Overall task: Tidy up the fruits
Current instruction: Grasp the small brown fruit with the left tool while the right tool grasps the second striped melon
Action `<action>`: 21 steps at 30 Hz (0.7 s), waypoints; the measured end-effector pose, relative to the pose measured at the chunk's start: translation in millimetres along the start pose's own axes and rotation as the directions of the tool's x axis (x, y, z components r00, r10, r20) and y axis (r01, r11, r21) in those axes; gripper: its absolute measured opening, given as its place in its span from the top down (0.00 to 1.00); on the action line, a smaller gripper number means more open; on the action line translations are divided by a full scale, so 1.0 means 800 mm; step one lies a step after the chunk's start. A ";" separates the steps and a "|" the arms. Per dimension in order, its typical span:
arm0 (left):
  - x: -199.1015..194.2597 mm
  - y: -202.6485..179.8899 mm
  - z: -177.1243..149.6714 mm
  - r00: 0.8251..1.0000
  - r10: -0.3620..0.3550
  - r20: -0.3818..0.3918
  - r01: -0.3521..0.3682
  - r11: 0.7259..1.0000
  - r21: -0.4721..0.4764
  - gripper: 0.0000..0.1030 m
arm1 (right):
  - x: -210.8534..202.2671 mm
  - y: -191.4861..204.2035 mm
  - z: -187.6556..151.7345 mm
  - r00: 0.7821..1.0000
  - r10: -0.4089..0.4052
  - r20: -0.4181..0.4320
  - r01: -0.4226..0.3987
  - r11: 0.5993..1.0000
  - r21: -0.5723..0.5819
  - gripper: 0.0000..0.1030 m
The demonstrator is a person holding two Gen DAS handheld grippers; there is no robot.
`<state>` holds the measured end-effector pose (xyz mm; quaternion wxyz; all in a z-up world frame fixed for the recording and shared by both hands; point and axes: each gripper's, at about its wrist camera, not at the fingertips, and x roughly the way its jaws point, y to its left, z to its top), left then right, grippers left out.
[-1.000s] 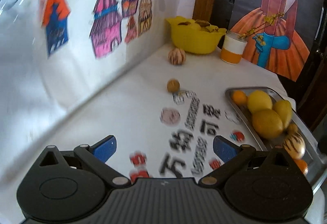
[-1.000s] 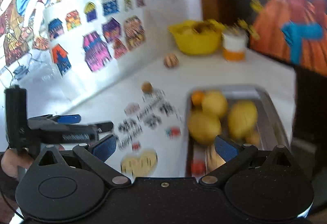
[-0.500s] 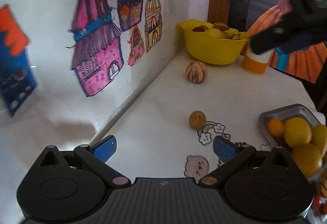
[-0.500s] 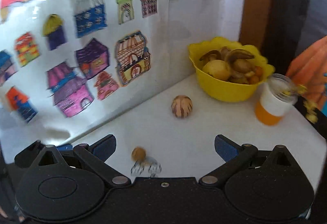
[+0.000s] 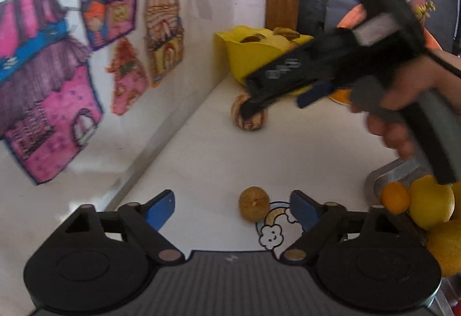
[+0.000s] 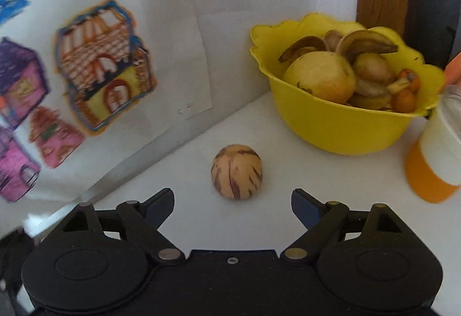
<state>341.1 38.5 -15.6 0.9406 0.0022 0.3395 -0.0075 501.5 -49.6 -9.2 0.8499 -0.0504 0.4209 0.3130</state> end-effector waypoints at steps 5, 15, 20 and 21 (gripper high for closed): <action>0.012 -0.010 -0.001 0.999 -0.027 -0.016 0.028 0.999 0.025 0.35 | 0.030 0.005 0.011 1.000 0.005 -0.011 -0.005 1.000 0.009 0.24; 0.027 -0.021 -0.004 1.000 -0.015 -0.028 0.016 0.999 0.039 0.65 | 0.060 0.012 0.014 0.997 -0.066 -0.035 0.065 0.997 -0.030 0.45; 0.025 -0.023 -0.003 1.000 -0.005 -0.030 0.006 0.999 0.045 0.73 | 0.061 0.006 0.014 0.997 -0.071 -0.011 0.071 0.997 -0.018 0.50; 0.027 -0.024 -0.001 0.999 -0.003 -0.033 0.005 0.999 0.043 0.73 | 0.061 0.005 0.013 0.997 -0.073 -0.012 0.072 0.997 -0.020 0.50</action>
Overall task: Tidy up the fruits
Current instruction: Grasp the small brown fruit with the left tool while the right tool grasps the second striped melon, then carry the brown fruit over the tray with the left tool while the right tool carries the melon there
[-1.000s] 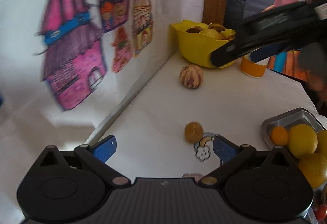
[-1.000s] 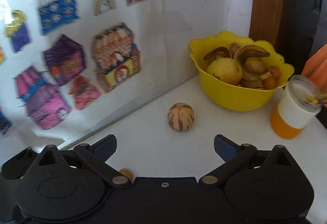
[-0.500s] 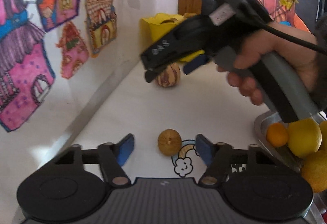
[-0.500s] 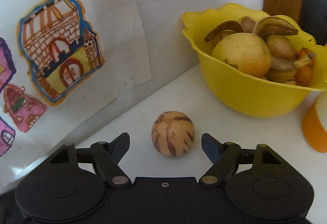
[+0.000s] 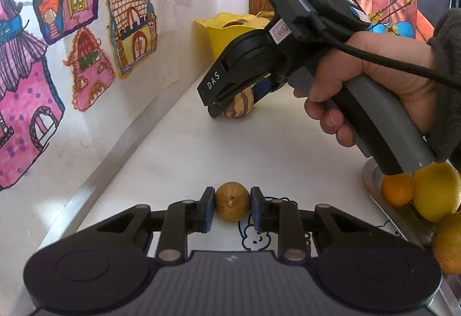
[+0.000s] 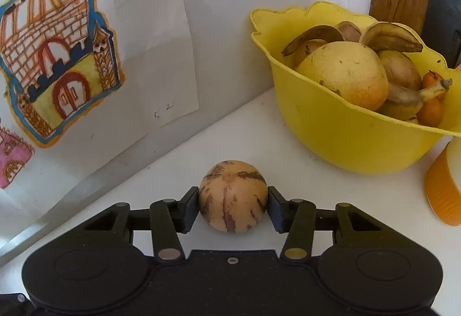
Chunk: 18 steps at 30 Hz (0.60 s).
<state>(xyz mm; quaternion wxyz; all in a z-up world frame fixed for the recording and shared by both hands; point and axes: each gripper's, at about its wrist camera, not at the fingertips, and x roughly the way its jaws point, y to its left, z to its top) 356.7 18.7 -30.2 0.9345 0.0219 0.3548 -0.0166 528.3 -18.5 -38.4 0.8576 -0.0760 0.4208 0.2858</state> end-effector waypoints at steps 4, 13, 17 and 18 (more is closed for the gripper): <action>-0.003 0.002 0.001 1.000 -0.010 -0.008 0.010 1.000 -0.030 0.73 | -0.015 0.001 -0.012 1.000 0.013 -0.019 -0.013 1.000 0.000 0.50; -0.034 0.001 -0.011 0.999 -0.043 0.010 0.043 0.995 -0.090 0.73 | -0.090 -0.003 -0.057 0.996 0.090 -0.010 -0.089 0.995 0.039 0.50; -0.053 -0.007 -0.016 0.998 -0.063 0.012 0.064 0.992 -0.107 0.73 | -0.139 -0.008 -0.079 0.994 0.107 0.023 -0.108 0.993 0.043 0.50; -0.057 -0.011 -0.016 0.998 -0.067 0.015 0.068 0.992 -0.106 0.73 | -0.153 -0.011 -0.083 0.994 0.108 0.035 -0.109 0.993 0.045 0.50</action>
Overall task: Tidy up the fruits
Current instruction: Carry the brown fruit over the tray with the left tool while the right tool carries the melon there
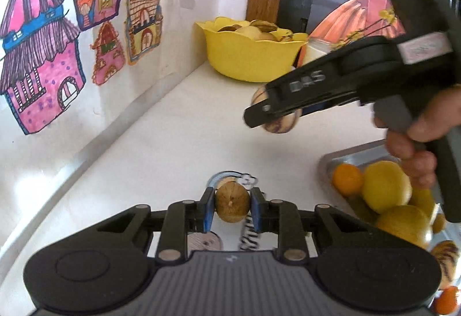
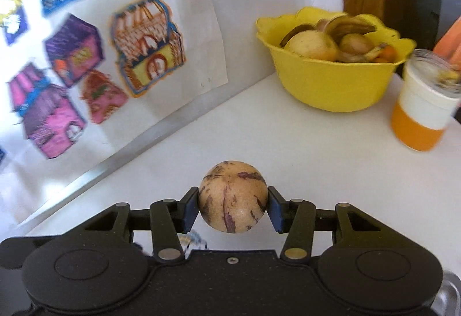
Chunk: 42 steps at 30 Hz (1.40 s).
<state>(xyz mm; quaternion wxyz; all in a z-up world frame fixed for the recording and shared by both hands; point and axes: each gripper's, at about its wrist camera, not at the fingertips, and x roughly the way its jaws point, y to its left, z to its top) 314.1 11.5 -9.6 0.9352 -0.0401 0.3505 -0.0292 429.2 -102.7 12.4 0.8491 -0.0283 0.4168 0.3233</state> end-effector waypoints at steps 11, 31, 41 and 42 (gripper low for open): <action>-0.051 -0.075 -0.002 0.994 -0.098 0.052 0.098 0.995 0.009 0.73 | -0.155 -0.042 -0.044 0.991 -0.091 0.093 0.088 0.995 0.040 0.50; -0.127 -0.224 -0.080 0.951 -0.308 0.002 0.304 0.939 0.162 0.73 | -0.308 -0.097 -0.235 0.975 -0.219 0.050 0.206 0.962 0.181 0.50; -0.154 -0.223 -0.131 0.951 -0.304 -0.063 0.310 0.936 0.167 0.73 | -0.312 -0.086 -0.287 0.980 -0.198 0.034 0.187 0.961 0.206 0.50; -0.156 -0.220 -0.136 0.952 -0.299 -0.070 0.307 0.937 0.164 0.73 | -0.311 -0.083 -0.290 0.980 -0.197 0.032 0.187 0.962 0.201 0.50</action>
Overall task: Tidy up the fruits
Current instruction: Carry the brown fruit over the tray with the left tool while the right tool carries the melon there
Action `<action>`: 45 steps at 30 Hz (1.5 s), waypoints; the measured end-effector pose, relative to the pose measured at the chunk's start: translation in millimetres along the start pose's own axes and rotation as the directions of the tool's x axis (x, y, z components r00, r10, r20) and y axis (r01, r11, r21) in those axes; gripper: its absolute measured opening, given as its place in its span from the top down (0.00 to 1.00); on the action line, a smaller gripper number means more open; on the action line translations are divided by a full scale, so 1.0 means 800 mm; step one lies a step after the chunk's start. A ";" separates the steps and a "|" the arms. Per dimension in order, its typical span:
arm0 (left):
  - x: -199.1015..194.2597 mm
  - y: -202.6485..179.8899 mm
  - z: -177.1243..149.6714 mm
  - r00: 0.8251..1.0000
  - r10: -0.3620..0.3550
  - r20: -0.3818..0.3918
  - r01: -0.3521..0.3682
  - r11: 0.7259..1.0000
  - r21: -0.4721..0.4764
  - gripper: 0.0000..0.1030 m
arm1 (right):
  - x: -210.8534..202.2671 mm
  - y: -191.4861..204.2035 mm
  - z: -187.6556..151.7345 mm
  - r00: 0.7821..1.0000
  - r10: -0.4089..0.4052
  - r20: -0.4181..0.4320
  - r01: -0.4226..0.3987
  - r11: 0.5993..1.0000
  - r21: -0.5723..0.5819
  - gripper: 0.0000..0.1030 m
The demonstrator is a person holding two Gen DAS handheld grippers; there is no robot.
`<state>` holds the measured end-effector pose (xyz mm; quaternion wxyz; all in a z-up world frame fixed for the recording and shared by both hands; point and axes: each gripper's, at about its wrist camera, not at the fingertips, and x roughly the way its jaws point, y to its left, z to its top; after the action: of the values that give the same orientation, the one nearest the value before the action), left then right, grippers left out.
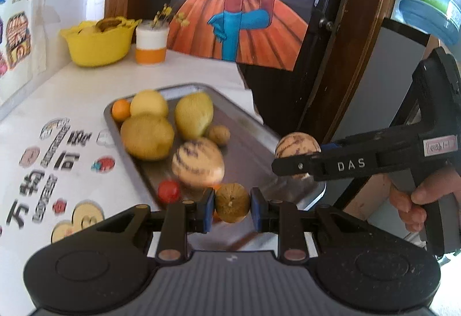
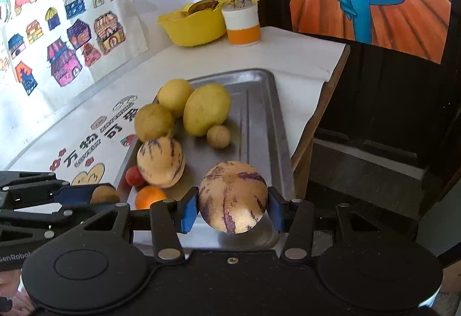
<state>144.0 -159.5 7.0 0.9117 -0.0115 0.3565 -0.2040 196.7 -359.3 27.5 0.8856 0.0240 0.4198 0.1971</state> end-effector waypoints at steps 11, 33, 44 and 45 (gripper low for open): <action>-0.004 0.017 -0.019 0.998 0.064 -0.029 -0.066 0.997 -0.044 0.73 | 0.006 0.030 -0.021 1.000 0.009 0.008 -0.009 1.000 -0.025 0.50; 0.006 0.018 -0.016 0.994 0.099 -0.037 -0.101 0.994 -0.042 0.72 | 0.005 0.019 -0.028 0.998 -0.039 0.054 0.039 0.999 -0.005 0.50; 0.011 0.019 -0.017 0.993 0.110 -0.042 -0.111 0.993 -0.035 0.73 | 0.019 0.017 -0.025 0.995 -0.068 0.079 0.067 0.998 0.019 0.50; 0.011 0.018 -0.017 0.993 0.111 -0.042 -0.112 0.993 -0.034 0.73 | 0.020 0.018 -0.025 0.994 -0.073 0.082 0.072 0.997 0.018 0.50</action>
<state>145.9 -147.7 -11.0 0.9140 -0.0041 0.3785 -0.1463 186.2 -342.8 5.4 0.9085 0.0236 0.3850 0.1606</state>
